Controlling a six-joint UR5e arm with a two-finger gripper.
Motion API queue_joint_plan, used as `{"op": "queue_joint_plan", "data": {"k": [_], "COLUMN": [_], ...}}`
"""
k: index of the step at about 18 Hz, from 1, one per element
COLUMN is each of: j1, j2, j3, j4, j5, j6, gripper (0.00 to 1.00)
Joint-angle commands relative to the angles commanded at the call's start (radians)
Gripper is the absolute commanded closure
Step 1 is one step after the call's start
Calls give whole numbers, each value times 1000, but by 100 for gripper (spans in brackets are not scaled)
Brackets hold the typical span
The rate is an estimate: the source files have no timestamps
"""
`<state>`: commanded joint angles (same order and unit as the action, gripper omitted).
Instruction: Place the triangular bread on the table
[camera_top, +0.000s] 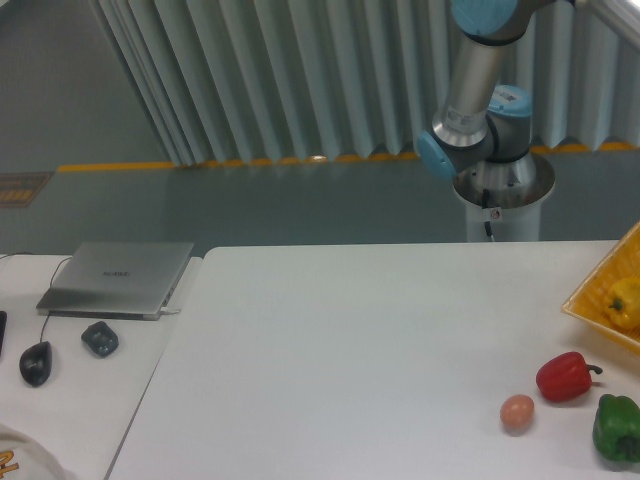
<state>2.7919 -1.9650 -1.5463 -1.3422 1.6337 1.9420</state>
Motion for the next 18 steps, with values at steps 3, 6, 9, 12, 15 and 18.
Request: {"op": "queue_joint_plan", "data": {"k": [3,6,9,12,15,18], "j1": [0,-2,-3,-6,-5,-3], "j2": [-2,-21,-28,-43,-43,-43], "j3": [3,18,18,21,15,14], "j4": [2,6,14,38,41,41], "j5": [0,0,-3,-5,-3,2], "j6": [0,0,-2,2,-2,3], "gripper": [0,0,0,0,0,0]}}
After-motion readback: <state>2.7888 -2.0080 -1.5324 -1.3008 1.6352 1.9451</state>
